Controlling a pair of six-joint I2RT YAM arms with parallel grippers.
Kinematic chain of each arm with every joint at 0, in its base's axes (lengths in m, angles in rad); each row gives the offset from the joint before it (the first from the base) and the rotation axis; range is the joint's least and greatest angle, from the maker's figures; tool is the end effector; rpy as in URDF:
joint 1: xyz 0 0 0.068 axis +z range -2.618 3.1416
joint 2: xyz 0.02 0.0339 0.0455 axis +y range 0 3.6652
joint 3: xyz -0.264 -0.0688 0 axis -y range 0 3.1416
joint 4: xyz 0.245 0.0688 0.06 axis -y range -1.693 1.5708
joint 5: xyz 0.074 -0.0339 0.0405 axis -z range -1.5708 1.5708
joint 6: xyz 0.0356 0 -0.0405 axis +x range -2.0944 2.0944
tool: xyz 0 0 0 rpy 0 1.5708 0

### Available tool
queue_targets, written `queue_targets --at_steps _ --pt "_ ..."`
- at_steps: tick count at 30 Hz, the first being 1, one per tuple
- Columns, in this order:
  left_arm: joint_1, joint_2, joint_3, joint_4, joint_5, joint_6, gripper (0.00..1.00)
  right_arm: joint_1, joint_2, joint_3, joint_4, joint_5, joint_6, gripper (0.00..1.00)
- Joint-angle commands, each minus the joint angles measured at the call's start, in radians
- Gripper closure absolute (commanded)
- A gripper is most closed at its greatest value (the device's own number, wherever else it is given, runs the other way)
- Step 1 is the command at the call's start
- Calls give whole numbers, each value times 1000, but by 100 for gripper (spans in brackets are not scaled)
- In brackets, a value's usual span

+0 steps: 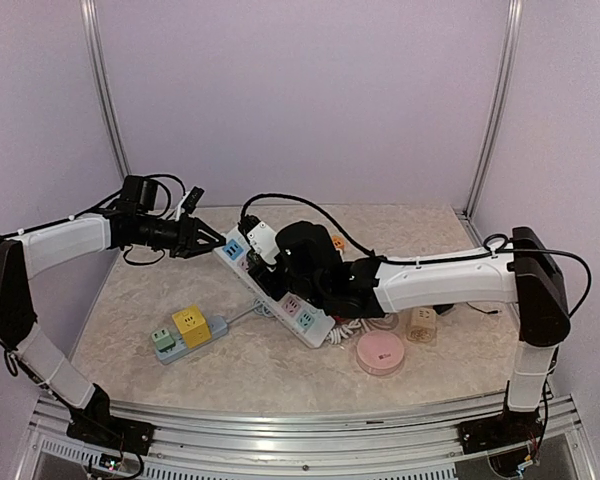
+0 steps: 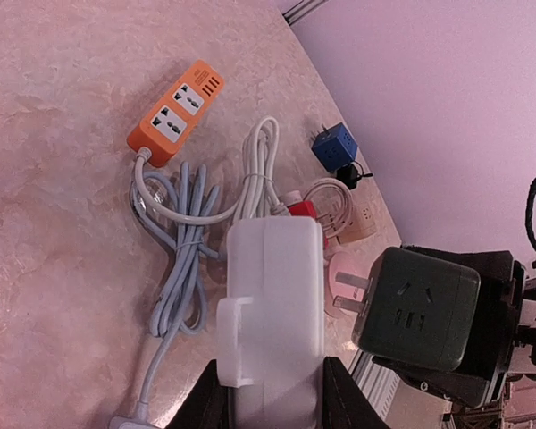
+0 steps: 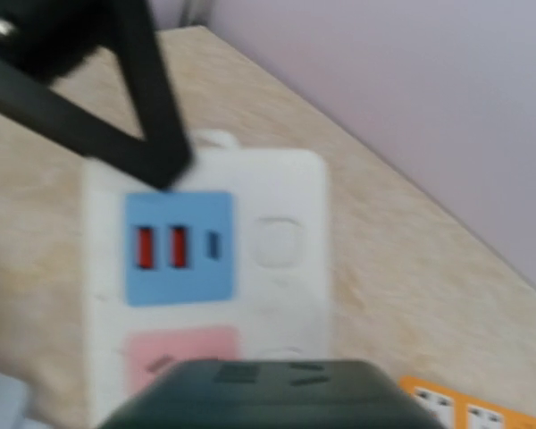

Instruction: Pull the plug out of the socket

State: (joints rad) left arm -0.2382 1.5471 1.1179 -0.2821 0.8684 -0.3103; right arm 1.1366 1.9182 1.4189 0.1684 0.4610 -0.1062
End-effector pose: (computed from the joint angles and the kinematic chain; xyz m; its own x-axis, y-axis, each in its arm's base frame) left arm 0.3191 -0.1054 0.2667 -0.8222 -0.0034 -0.5692 0.4865 0.5149 -0.7058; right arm 0.2053 0.4051 0.2627 -0.0685 -0.3735 -0.9251 -0.6464 0.7229 -0.2440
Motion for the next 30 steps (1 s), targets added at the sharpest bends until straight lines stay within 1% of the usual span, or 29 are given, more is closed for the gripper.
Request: queue_targets --at_steps 1,5,8,13,14,20,27,30 --pt "8 9 -6 3 -13 12 92 6 -13 15 6 64 -25 100" --pt "9 7 -6 3 -16 13 92 4 -41 -7 34 19 0 100" --pt "11 6 -7 4 -15 11 92 -11 -62 -10 21 -18 36 100" --pt "22 -5 -10 2 -32 8 92 -56 -154 -84 29 -82 103 100" --pt "25 -7 -10 1 -32 7 92 -69 -183 -108 21 -89 136 100" --pt "34 -1 -9 -5 -36 3 92 -173 -306 -242 -39 -103 221 100" --pt "33 4 -4 -14 -53 8 92 -353 -410 -346 -220 -115 350 100" --pt "33 5 -4 -19 -58 10 92 -431 -438 -388 -268 -127 392 100"
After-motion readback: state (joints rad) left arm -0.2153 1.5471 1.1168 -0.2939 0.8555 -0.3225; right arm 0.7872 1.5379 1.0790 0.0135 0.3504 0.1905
